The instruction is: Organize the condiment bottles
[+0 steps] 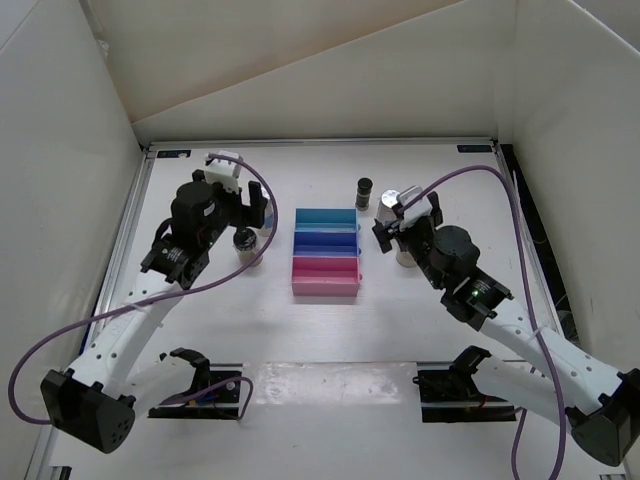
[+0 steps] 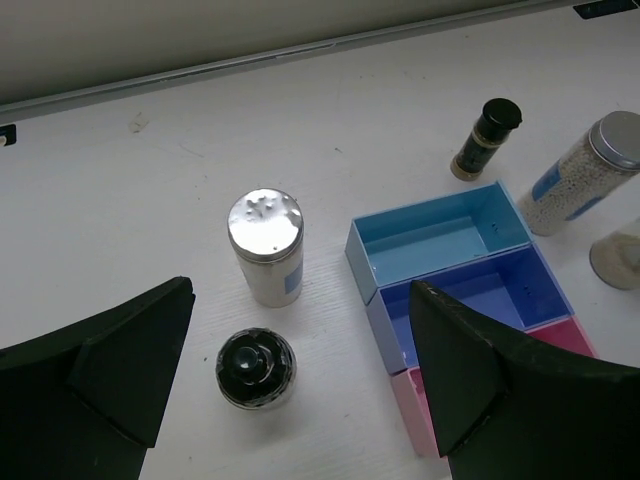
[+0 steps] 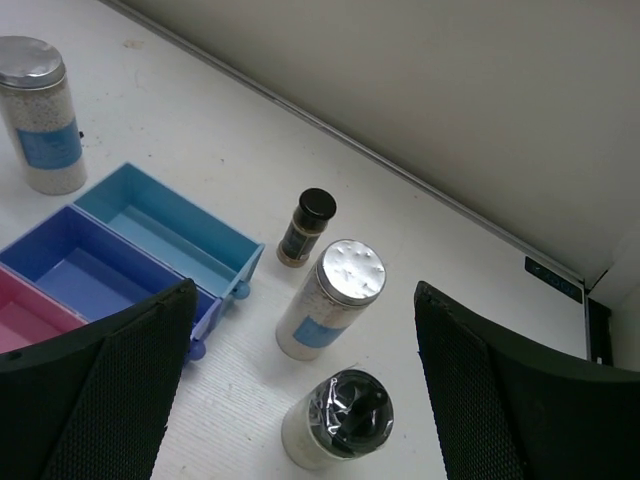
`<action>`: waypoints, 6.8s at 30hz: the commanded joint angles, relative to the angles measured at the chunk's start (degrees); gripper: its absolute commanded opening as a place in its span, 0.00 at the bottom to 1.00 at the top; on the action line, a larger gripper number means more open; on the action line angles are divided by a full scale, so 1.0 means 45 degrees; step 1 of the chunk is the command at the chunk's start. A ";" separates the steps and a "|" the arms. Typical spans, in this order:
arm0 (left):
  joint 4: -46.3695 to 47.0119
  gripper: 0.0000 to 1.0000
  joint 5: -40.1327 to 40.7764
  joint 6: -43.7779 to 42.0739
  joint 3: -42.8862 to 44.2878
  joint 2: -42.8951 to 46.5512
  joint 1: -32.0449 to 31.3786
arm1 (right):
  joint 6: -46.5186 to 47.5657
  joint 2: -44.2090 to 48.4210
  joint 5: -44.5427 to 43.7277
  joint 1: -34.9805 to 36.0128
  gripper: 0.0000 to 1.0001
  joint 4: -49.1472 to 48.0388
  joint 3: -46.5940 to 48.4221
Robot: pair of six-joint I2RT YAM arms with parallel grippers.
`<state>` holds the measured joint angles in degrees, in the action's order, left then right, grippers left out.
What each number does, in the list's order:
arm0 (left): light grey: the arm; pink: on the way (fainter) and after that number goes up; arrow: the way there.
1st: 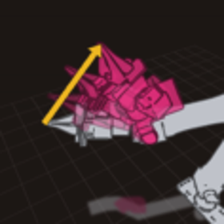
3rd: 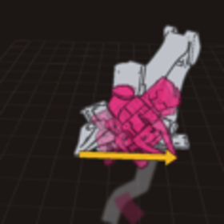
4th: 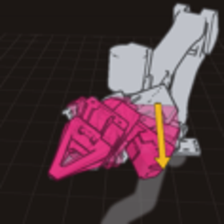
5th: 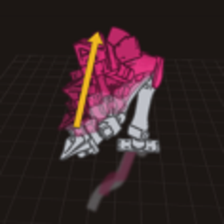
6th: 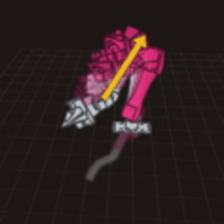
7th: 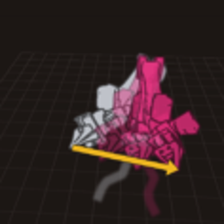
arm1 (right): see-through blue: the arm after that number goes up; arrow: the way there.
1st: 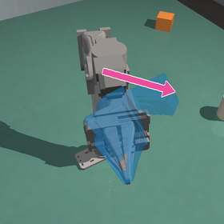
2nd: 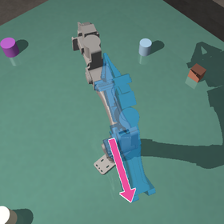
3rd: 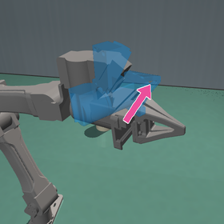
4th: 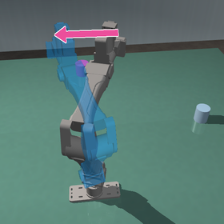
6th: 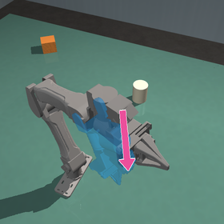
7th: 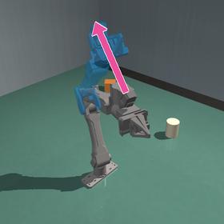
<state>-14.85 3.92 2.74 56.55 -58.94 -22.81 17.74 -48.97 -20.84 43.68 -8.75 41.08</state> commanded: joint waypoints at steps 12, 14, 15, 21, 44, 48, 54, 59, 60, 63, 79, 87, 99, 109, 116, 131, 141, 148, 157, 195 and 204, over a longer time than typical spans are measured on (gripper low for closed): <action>0.2952 1.00 -0.0774 0.0484 -0.2181 0.1107 0.0283 | 0.0396 0.0335 0.0938 -0.1325 0.90 0.0012 0.0071; 0.1998 1.00 -0.0406 0.0504 -0.1479 0.0659 0.0322 | 0.0006 0.0316 0.1676 -0.1815 0.90 0.0012 -0.0027; 0.1528 1.00 -0.0248 0.0600 -0.0991 0.0327 0.0322 | -0.0035 0.0258 0.1817 -0.2164 0.90 0.0031 -0.0027; -0.0079 1.00 0.0087 -0.0373 0.0324 -0.0360 -0.0010 | -0.0562 0.0042 0.2093 -0.2656 0.90 0.0031 0.0148; 0.1406 1.00 0.0027 -0.0864 -0.0634 -0.1140 0.0537 | -0.1051 -0.0407 0.2583 -0.3750 0.90 -0.0201 -0.0612; 0.1912 1.00 -0.0343 -0.0707 -0.0633 -0.1531 0.0518 | -0.0933 -0.0445 0.2405 -0.3807 0.90 -0.1082 -0.1587; 0.2769 1.00 -0.0383 -0.0707 -0.0946 -0.1727 0.0576 | -0.1461 -0.0387 0.3420 -0.4569 0.90 -0.2484 -0.2780; 0.3124 1.00 -0.0675 -0.0084 -0.1123 -0.1843 0.0790 | -0.1188 -0.0776 0.3594 -0.4959 0.90 -0.3463 -0.3562; 0.3163 1.00 -0.0715 0.0053 -0.1103 -0.1864 0.0810 | -0.1265 -0.0836 0.3673 -0.5038 0.89 -0.3620 -0.3640; 0.3222 1.00 -0.0833 0.0113 -0.0967 -0.1981 0.0830 | -0.1617 -0.1168 0.4298 -0.5760 0.89 -0.5003 -0.4128; 0.3125 1.00 -0.0970 -0.0258 -0.0946 -0.2039 0.0850 | -0.3121 -0.3510 0.4866 -0.6601 0.81 -0.8775 -0.5300; 0.3203 1.00 -0.0970 -0.0278 -0.0888 -0.2234 0.0850 | -0.3785 -0.4254 0.5647 -0.7012 0.69 -1.0047 -0.5477; 0.3164 1.00 -0.0950 -0.0355 -0.0927 -0.2196 0.0869 | -0.2419 -0.4157 0.5218 -0.6174 0.05 -0.8976 -0.5223; 0.2930 1.00 -0.0911 -0.0512 -0.0947 -0.1806 0.0850 | -0.1071 -0.2127 0.4284 -0.4981 0.00 -0.6459 -0.3877; 0.2812 1.00 -0.0930 -0.0512 -0.1024 -0.1551 0.0850 | -0.0719 -0.0388 0.4182 -0.4259 0.00 -0.4620 -0.2646; 0.2461 1.00 -0.0462 -0.0903 -0.0927 -0.1219 0.0850 | -0.2280 -0.1204 0.5196 -0.1153 0.00 -0.4987 -0.1180; 0.2519 1.00 -0.0403 -0.1039 -0.1005 -0.1141 0.0869 | -0.2672 -0.3257 0.5881 -0.0118 0.00 -0.6589 -0.0477; 0.2656 1.00 -0.0422 -0.1020 -0.1025 -0.1297 0.0869 | -0.3120 -0.4681 0.6700 -0.0428 0.00 -0.7507 0.0226; 0.2656 1.00 -0.0364 -0.1215 -0.0830 -0.1532 0.0869 | -0.3512 -0.6070 0.7619 -0.1093 0.00 -0.8620 0.0500; 0.3593 1.00 -0.0735 -0.0844 -0.1161 -0.1903 0.0947 | -0.1423 -0.6480 0.9846 -0.2734 0.00 -0.7372 -0.1453; 0.3711 1.00 -0.0736 -0.0843 -0.1279 -0.2020 0.0947 | -0.1539 -0.7417 1.0062 -0.2481 0.19 -0.7058 -0.0887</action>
<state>0.91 1.28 -1.41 51.42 -68.16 -18.85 9.89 -81.41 23.29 31.70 -38.04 34.44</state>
